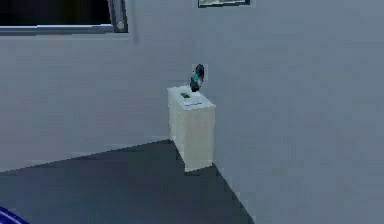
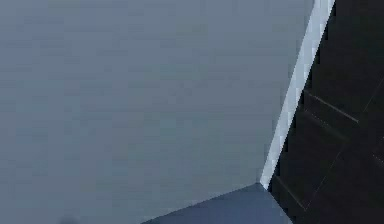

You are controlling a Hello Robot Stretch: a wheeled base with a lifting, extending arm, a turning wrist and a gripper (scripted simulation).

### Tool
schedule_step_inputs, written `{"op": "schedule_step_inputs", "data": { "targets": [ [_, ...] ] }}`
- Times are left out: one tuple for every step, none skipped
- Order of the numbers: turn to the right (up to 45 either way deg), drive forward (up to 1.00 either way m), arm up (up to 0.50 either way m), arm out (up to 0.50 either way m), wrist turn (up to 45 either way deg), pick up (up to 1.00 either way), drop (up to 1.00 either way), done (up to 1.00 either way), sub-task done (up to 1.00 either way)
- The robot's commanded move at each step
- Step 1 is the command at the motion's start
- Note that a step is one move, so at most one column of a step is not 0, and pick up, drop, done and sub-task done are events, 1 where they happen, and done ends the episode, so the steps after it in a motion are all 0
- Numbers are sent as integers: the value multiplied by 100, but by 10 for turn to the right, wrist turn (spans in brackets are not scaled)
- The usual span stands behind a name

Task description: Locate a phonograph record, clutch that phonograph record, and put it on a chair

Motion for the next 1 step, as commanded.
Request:
{"op": "schedule_step_inputs", "data": {
  "targets": [
    [-180, 0, 0, 0, 0, 0, 0, 0, 0]
  ]
}}
